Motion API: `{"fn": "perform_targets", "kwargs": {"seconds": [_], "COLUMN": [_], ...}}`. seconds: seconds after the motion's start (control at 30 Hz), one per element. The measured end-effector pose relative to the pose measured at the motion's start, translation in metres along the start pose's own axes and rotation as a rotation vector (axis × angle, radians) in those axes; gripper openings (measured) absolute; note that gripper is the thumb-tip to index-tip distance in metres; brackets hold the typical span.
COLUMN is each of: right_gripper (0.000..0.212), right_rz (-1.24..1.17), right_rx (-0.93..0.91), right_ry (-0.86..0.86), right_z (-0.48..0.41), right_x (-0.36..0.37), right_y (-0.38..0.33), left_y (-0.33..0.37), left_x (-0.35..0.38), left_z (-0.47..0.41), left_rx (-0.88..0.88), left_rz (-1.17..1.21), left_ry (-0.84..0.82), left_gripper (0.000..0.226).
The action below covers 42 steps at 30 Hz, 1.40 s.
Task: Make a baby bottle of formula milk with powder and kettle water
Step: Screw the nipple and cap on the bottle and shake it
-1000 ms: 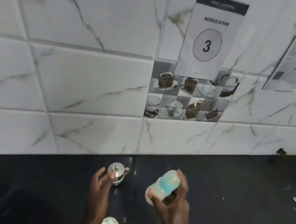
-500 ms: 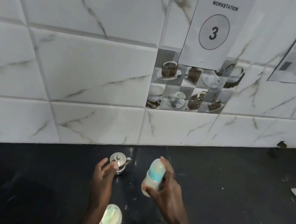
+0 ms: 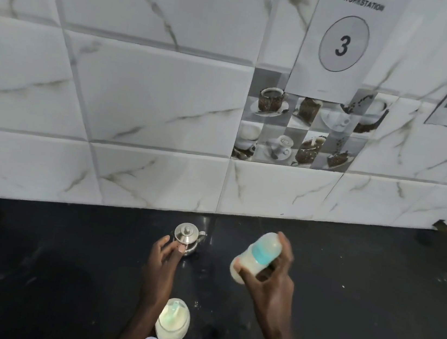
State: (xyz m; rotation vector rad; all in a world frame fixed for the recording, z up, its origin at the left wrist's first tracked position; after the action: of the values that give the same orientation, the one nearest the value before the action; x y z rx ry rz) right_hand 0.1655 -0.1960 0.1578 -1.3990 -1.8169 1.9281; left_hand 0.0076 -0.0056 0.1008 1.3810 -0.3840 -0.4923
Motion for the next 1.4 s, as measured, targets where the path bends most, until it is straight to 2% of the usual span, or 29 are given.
{"fn": "perform_targets", "kwargs": {"seconds": [0.13, 0.23, 0.33, 0.43, 0.47, 0.5, 0.57, 0.67, 0.7, 0.77, 0.8, 0.9, 1.0, 1.13, 1.23, 1.33, 1.4], "right_gripper": [0.104, 0.106, 0.099, 0.104, 0.103, 0.102, 0.1, 0.1, 0.097, 0.094, 0.095, 0.102, 0.099, 0.102, 0.099, 0.102, 0.097], "right_rz": [0.094, -0.005, 0.12, 0.038, 0.017, 0.049, 0.13, 0.022, 0.017, 0.118, 0.138, 0.019, 0.138, 0.007, 0.106, -0.025, 0.032], "right_rx": [-0.02, -0.023, -0.087, -0.035, -0.031, -0.037, -0.078, -0.021, -0.022, -0.059, -0.075, -0.022, -0.091, -0.025, -0.068, -0.027, -0.058], "right_ry": [-0.185, -0.044, -0.25, -0.1, -0.092, -0.158, -0.259, -0.084, -0.101, -0.252, -0.26, -0.097, -0.264, -0.063, -0.197, -0.065, -0.207], "right_z": [0.002, -0.004, 0.002, 0.003, 0.001, 0.002, 0.011, 0.006, 0.005, 0.016, 0.021, 0.015, 0.025, 0.017, 0.029, 0.027, 0.028], "right_x": [0.01, 0.004, 0.014, 0.006, 0.005, 0.009, 0.017, 0.007, 0.007, 0.018, 0.02, 0.011, 0.023, 0.009, 0.018, 0.009, 0.018], "right_y": [-0.006, -0.005, -0.011, -0.001, -0.001, -0.004, -0.006, 0.0, -0.002, -0.007, -0.007, -0.001, -0.008, -0.002, -0.004, 0.001, -0.006], "left_y": [-0.007, -0.006, -0.014, -0.024, -0.024, -0.026, -0.027, -0.028, -0.029, -0.035, -0.036, -0.038, -0.044, -0.045, -0.049, -0.046, -0.048], "left_x": [0.003, 0.008, 0.011, 0.013, 0.014, 0.013, 0.011, 0.011, 0.01, 0.006, 0.007, 0.01, 0.009, 0.01, 0.006, 0.007, 0.003], "left_z": [-0.004, -0.015, -0.02, -0.029, -0.029, -0.028, -0.028, -0.034, -0.034, -0.032, -0.032, -0.035, -0.031, -0.035, -0.033, -0.037, -0.033], "left_rx": [0.003, 0.073, 0.067, 0.064, 0.065, 0.055, 0.055, 0.074, 0.067, 0.052, 0.063, 0.079, 0.054, 0.068, 0.054, 0.072, 0.059], "left_rz": [-0.144, -0.306, -0.441, -0.527, -0.546, -0.566, -0.576, -0.586, -0.59, -0.602, -0.603, -0.584, -0.593, -0.585, -0.596, -0.592, -0.598], "left_ry": [-0.039, -0.074, -0.101, -0.146, -0.153, -0.157, -0.169, -0.169, -0.165, -0.169, -0.181, -0.201, -0.204, -0.205, -0.197, -0.199, -0.18], "left_gripper": [0.046, 0.044, 0.047, 0.053, 0.054, 0.055, 0.056, 0.056, 0.055, 0.056, 0.056, 0.056, 0.056, 0.055, 0.054, 0.052, 0.051]}}
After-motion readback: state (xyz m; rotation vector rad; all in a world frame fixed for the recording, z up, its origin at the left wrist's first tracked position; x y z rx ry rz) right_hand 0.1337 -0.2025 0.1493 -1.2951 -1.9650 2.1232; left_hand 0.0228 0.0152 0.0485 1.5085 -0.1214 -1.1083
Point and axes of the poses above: each hand's wrist, its own z-axis away from the middle knuckle, its own x-axis out of the palm, y = z × x, the point moved 4 cm from there along -z, towards the middle knuckle, and after that the axes turned 11 degrees about -y, right-handed, at the moved point
